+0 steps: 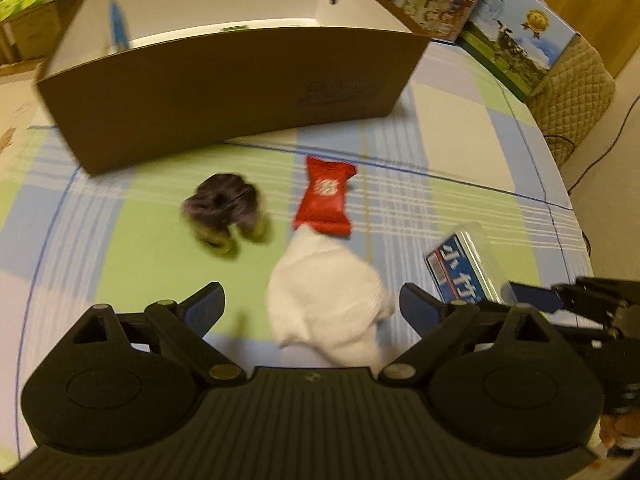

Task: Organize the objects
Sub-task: 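Grasp the white cloth with the left tool while the right tool grasps the clear plastic box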

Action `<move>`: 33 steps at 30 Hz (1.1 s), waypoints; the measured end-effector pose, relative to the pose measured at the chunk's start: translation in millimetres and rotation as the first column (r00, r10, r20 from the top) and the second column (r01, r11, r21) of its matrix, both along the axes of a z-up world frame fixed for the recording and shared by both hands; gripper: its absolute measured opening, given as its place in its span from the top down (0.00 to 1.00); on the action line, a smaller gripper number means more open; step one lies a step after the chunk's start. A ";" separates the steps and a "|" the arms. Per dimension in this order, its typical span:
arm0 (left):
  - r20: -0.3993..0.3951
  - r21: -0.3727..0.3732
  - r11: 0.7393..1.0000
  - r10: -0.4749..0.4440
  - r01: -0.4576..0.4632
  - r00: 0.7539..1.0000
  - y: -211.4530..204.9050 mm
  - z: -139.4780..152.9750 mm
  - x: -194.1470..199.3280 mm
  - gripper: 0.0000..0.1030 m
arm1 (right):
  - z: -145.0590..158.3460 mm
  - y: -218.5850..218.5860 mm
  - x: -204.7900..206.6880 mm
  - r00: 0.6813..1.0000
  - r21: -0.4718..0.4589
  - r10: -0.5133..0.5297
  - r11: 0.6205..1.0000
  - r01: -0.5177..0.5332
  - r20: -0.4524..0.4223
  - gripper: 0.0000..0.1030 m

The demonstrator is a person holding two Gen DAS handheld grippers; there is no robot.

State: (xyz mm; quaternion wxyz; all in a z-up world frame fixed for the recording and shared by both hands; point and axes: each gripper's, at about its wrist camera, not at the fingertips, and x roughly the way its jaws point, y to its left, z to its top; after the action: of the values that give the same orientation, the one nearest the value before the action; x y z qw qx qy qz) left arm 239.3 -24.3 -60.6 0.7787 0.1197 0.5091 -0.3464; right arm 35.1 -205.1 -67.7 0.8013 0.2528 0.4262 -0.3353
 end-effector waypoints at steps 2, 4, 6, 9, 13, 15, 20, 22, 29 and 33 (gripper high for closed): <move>-0.003 0.010 1.000 -0.013 0.013 1.000 -8.3 -5.8 2.2 0.10 | 0.7 -0.3 -6.3 1.000 0.001 -0.019 1.000 0.019 -0.004 0.73; -0.005 0.022 0.999 -0.025 0.026 1.000 -15.4 -12.3 4.2 0.11 | 1.0 -0.5 -12.4 0.999 0.004 -0.034 0.999 0.034 -0.005 0.73; -0.006 0.029 0.999 -0.040 0.041 0.999 -20.7 -18.2 5.0 0.11 | 2.0 -0.4 -16.8 0.999 0.006 -0.045 0.999 0.045 -0.007 0.73; -0.008 0.044 0.998 -0.053 0.054 0.999 -26.1 -26.7 6.3 0.11 | 2.4 -0.7 -20.6 0.998 0.011 -0.056 0.998 0.056 -0.008 0.73; -0.005 0.061 0.996 -0.072 0.072 0.997 -31.2 -34.4 6.0 0.16 | 2.3 -1.8 -23.8 0.998 0.019 -0.064 0.998 0.065 -0.006 0.73; -0.011 0.063 0.994 -0.084 0.084 0.996 -33.0 -37.7 4.7 0.22 | 2.4 -2.5 -23.9 0.998 0.018 -0.064 0.998 0.064 -0.011 0.73; 0.048 0.075 0.989 -0.130 0.126 0.990 -33.3 -37.9 -5.7 0.34 | 0.5 -5.2 -20.5 0.998 0.028 -0.052 0.998 0.053 -0.027 0.73; 0.062 0.067 0.988 -0.146 0.142 0.987 -29.7 -35.6 -8.6 0.40 | -0.5 -5.3 -18.6 0.999 0.026 -0.044 0.999 0.045 -0.032 0.72; 0.057 0.043 0.990 -0.139 0.136 0.989 -7.8 -28.5 -14.0 0.51 | -4.8 -10.1 -12.8 0.999 0.030 -0.037 0.999 0.038 -0.029 0.68; 0.055 0.043 0.991 -0.125 0.123 0.991 9.3 -24.2 -17.8 0.56 | -6.1 -15.3 -11.4 0.999 0.035 -0.045 0.998 0.046 -0.024 0.67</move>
State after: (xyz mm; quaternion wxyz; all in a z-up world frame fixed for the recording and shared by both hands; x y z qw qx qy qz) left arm 221.5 -15.1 -84.8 0.7675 0.1765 0.4848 -0.3805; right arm 23.6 -220.4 -73.8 0.7839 0.2726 0.4354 -0.3487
